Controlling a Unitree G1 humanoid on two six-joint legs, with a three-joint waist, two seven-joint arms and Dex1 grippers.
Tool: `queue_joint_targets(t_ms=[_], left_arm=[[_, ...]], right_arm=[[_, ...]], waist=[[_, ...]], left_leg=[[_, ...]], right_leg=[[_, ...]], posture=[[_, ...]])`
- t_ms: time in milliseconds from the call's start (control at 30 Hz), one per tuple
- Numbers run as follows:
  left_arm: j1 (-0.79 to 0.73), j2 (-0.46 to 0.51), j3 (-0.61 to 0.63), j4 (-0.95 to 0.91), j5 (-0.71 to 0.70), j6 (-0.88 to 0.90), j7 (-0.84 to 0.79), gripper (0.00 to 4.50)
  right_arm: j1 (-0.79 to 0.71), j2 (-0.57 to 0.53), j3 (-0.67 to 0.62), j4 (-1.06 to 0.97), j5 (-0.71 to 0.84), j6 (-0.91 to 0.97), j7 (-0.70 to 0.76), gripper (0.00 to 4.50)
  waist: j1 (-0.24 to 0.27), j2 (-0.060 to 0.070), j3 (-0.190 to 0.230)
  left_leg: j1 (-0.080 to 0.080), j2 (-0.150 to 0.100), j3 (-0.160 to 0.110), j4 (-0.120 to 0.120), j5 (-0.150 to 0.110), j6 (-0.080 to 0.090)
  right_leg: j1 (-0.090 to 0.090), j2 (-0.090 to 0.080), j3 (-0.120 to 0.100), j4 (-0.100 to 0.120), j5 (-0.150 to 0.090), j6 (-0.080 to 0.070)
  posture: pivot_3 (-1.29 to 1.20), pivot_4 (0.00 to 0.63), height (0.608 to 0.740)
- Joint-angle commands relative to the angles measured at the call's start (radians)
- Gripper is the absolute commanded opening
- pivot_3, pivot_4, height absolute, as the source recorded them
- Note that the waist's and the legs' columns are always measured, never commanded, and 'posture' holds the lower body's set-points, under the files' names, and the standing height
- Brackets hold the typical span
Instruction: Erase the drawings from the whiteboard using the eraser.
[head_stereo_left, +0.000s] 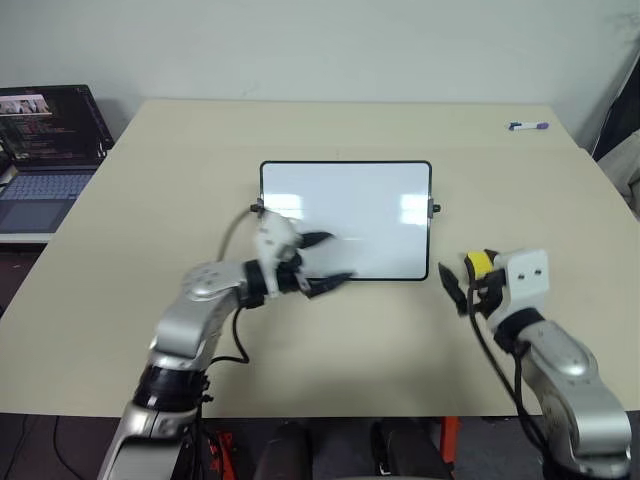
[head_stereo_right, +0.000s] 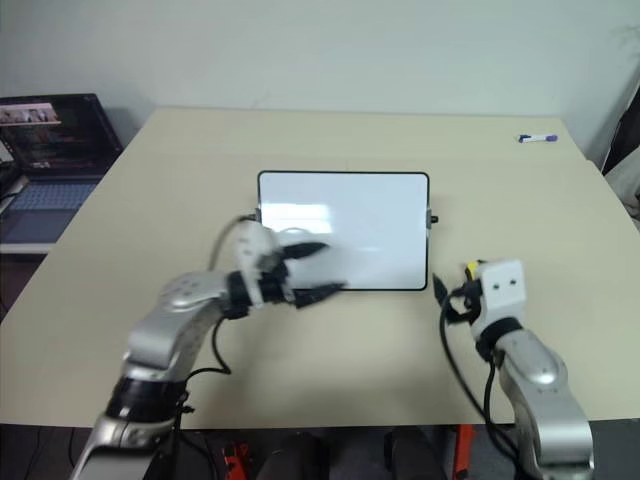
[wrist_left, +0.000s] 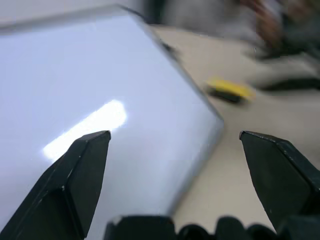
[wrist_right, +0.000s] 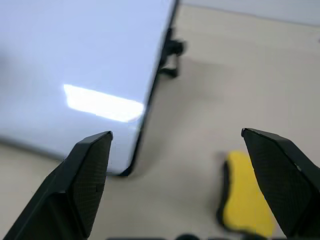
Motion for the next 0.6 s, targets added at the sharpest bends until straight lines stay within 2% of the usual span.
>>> queue_joint_targets(t_ms=[33, 100, 200, 300, 367, 500, 600], left_arm=[[0.189, -0.055, 0.123, -0.163, -0.087, 0.059, 0.131, 4.5], [0.307, -0.083, 0.14, -0.181, -0.087, 0.039, 0.156, 4.5], [0.394, -0.138, 0.163, -0.159, 0.008, -0.066, 0.272, 4.5], [0.422, -0.175, 0.138, -0.173, 0.1, -0.15, 0.368, 4.5], [0.429, -0.194, 0.106, -0.179, 0.176, -0.207, 0.429, 4.5], [0.44, -0.231, 0.043, -0.183, 0.256, -0.27, 0.503, 4.5], [0.468, -0.249, 0.02, -0.174, 0.295, -0.31, 0.538, 4.5]], right_arm=[[0.091, 0.062, 0.013, 0.043, -0.039, -0.254, -0.038, 4.46], [0.129, 0.095, 0.01, 0.117, -0.049, -0.373, -0.046, 4.46], [0.127, 0.13, -0.025, 0.224, -0.031, -0.484, -0.061, 4.46], [0.092, 0.129, -0.079, 0.287, 0.025, -0.497, -0.051, 4.46], [0.081, 0.11, -0.1, 0.302, 0.048, -0.494, -0.029, 4.46], [0.088, 0.082, -0.125, 0.282, 0.077, -0.478, -0.01, 4.46], [0.094, 0.069, -0.131, 0.257, 0.094, -0.451, -0.009, 4.46]], waist=[[0.0, 0.0, -0.002], [0.002, 0.0, -0.003], [0.009, -0.004, 0.0], [0.012, -0.004, 0.001], [0.012, -0.005, 0.0], [0.011, -0.004, 0.0], [0.008, -0.004, 0.0]], left_leg=[[0.001, 0.0, 0.001, 0.0, 0.0, 0.0], [0.005, -0.001, 0.002, 0.0, 0.0, 0.0], [0.019, -0.001, 0.001, 0.0, 0.0, 0.0], [0.026, -0.001, 0.0, 0.0, 0.001, 0.002], [0.031, -0.001, 0.001, 0.0, 0.002, 0.003], [0.031, -0.001, 0.002, 0.0, 0.002, 0.003], [0.03, -0.001, 0.002, -0.002, 0.001, 0.002]], right_leg=[[0.0, -0.001, 0.001, 0.0, 0.0, 0.0], [0.004, -0.001, 0.001, 0.0, 0.0, 0.001], [0.019, -0.001, 0.0, -0.002, 0.0, 0.001], [0.026, -0.001, 0.0, -0.002, -0.002, 0.003], [0.032, -0.001, 0.001, -0.002, -0.006, -0.001], [0.031, 0.0, 0.002, -0.002, -0.003, 0.004], [0.029, 0.0, 0.001, -0.002, -0.001, 0.0]], posture=[[0.0, 0.15, 0.74], [0.0, 0.15, 0.74], [0.0, 0.15, 0.74], [0.0, 0.15, 0.74], [0.0, 0.15, 0.74], [0.0, 0.15, 0.74], [0.0, 0.15, 0.74]])
